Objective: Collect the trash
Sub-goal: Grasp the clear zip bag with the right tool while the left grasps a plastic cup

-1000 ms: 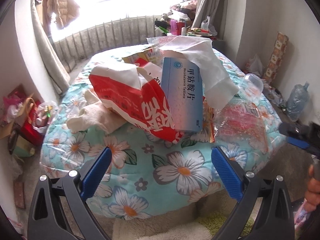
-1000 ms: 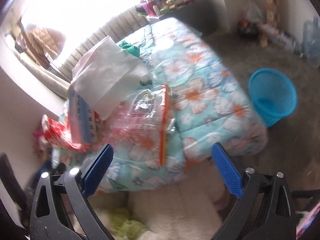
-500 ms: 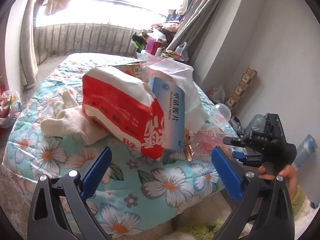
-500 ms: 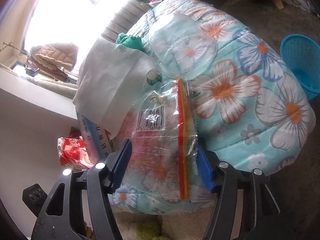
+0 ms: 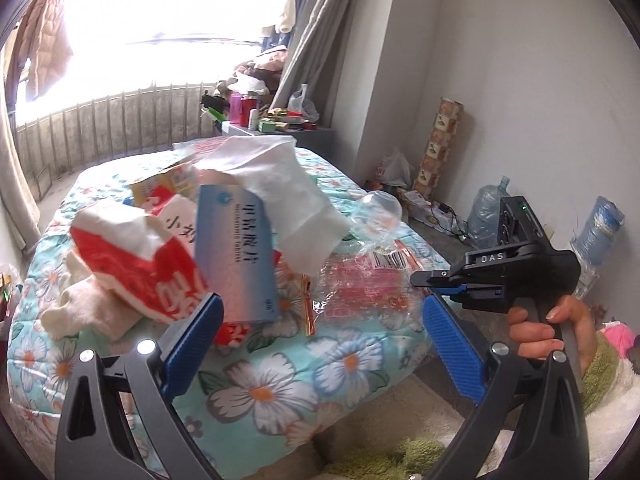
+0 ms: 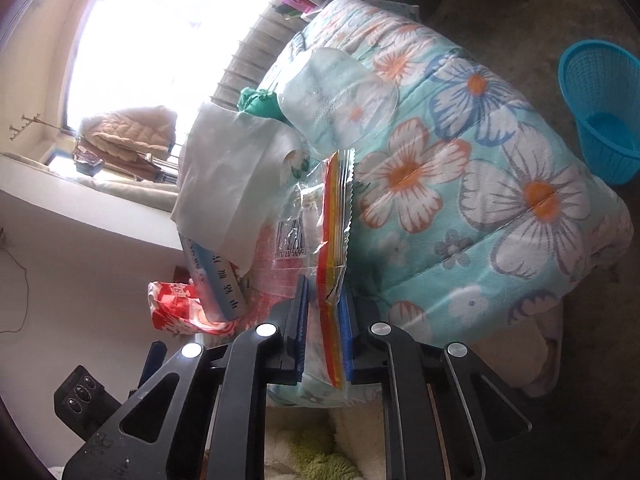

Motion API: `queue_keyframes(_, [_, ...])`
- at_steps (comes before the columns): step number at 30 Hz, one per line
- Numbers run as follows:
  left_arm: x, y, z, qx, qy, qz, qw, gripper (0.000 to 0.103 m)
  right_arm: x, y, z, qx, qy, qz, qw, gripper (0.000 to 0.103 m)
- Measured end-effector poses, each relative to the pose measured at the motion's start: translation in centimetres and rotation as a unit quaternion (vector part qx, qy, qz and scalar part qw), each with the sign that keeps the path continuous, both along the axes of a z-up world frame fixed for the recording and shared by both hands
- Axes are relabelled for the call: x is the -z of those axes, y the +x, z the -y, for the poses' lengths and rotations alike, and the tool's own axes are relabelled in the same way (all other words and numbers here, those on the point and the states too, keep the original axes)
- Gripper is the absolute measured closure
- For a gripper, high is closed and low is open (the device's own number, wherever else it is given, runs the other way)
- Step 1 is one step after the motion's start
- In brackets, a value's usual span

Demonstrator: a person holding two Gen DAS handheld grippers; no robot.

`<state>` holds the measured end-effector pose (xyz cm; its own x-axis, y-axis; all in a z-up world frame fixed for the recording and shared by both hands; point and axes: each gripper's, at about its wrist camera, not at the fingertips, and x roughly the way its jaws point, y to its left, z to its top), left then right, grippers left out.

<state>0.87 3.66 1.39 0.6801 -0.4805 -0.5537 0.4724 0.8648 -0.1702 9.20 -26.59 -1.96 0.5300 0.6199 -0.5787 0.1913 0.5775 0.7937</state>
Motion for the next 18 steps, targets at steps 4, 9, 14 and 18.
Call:
queue_keyframes(4, [0.1, 0.9, 2.2, 0.020, 0.004, -0.009, 0.9998, 0.013, -0.4, -1.5, 1.9, 0.015, 0.007, 0.009, 1.000, 0.093])
queue_keyframes(9, [0.5, 1.9, 4.2, 0.039, 0.010, -0.030, 0.9987, 0.025, -0.2, -3.4, 5.4, 0.053, 0.015, 0.016, 0.998, 0.093])
queue_keyframes(14, [0.2, 3.2, 6.3, 0.054, 0.007, -0.047, 0.9975, 0.034, -0.3, -4.6, 7.9, 0.061, 0.042, 0.032, 0.997, 0.095])
queue_keyframes(18, [-1.3, 4.6, 7.7, 0.058, 0.001, -0.027, 0.9980, 0.035, -1.9, -5.6, 9.4, 0.070, 0.028, 0.064, 0.995, 0.097])
